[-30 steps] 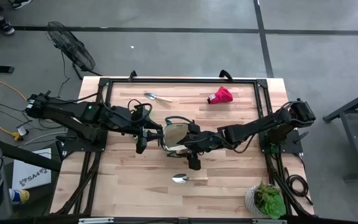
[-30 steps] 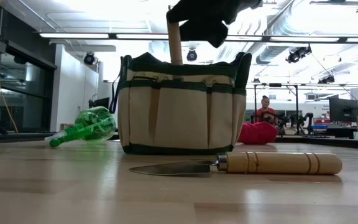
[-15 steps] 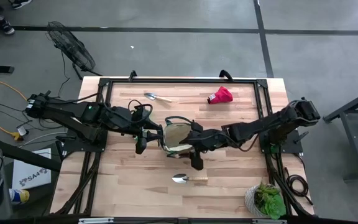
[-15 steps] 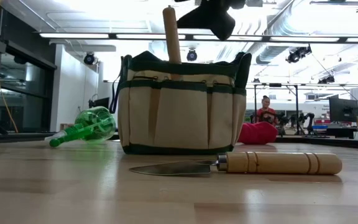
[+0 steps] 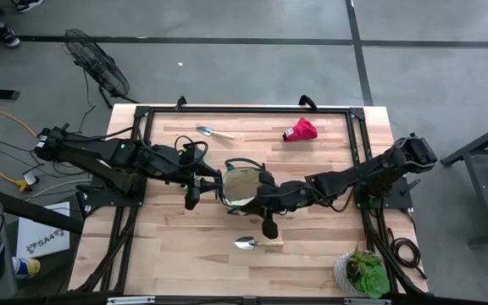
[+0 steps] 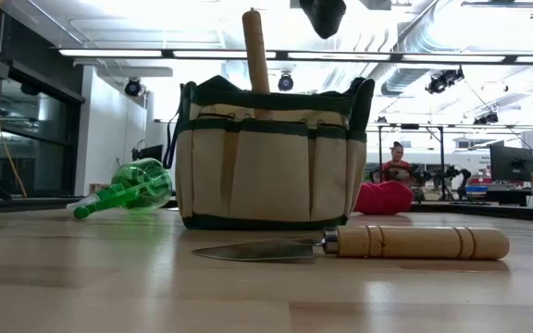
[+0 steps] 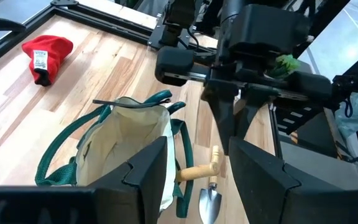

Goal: Pick & Place Garden tools in Gardening bag
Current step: Put the brown hand rake into the gardening bag

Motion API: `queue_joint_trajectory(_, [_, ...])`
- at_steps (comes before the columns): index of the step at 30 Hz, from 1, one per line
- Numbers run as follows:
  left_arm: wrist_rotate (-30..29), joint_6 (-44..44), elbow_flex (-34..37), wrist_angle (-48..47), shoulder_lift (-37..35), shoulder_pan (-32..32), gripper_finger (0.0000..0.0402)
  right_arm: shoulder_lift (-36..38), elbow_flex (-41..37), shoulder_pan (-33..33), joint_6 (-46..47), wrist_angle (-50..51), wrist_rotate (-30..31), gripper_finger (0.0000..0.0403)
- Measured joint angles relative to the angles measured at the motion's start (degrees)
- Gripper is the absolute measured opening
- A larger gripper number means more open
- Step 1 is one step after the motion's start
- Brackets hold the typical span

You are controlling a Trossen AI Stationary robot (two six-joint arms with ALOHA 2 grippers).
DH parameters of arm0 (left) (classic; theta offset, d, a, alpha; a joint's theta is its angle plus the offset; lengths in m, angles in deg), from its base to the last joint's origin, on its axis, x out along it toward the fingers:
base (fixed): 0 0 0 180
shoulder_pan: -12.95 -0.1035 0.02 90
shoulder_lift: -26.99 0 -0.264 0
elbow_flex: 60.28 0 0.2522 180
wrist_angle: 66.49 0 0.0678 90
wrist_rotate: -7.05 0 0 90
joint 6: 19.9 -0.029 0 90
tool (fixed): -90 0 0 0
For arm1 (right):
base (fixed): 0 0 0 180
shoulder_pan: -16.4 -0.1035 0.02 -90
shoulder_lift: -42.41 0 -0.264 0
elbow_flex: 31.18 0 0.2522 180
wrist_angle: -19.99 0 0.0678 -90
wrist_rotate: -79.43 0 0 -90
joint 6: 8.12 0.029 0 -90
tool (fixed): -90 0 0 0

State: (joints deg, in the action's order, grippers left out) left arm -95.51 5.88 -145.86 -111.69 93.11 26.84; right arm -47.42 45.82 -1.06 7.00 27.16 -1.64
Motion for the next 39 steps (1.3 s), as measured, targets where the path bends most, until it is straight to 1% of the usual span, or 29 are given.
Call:
queue_joint_trajectory(5, [0.0, 0.0, 0.0, 0.0, 0.0, 0.0, 0.0170, -0.7, 0.0, -0.2, 0.1, 0.7, -0.1, 0.0003])
queue_joint_trajectory(11, [-0.5, 0.0, 0.0, 0.1, 0.0, 0.0, 0.0170, -2.3, 0.0, -0.2, 0.1, -0.8, 0.0, 0.0003])
queue_joint_trajectory(18, [-0.7, 0.0, 0.0, 0.4, 0.0, 0.0, 0.0170, -4.2, 0.0, 0.0, 0.3, 0.4, 0.0, 0.0003])
queue_joint_trajectory(25, [-0.7, 0.0, 0.0, 0.4, 0.0, 0.0, 0.0170, -4.3, 0.1, 1.3, 3.1, 6.8, 4.4, 0.0003])
queue_joint_trajectory(30, [-0.7, 0.0, 0.0, 0.4, 0.0, 0.0, 0.0170, -4.3, 0.1, 2.6, 6.2, 7.8, 6.2, 0.0003])
queue_joint_trajectory(39, [-0.7, 0.0, 0.0, 0.3, 0.0, 0.0, 0.0170, -2.4, 0.0, 3.4, 7.8, 8.3, 6.2, 0.0003])
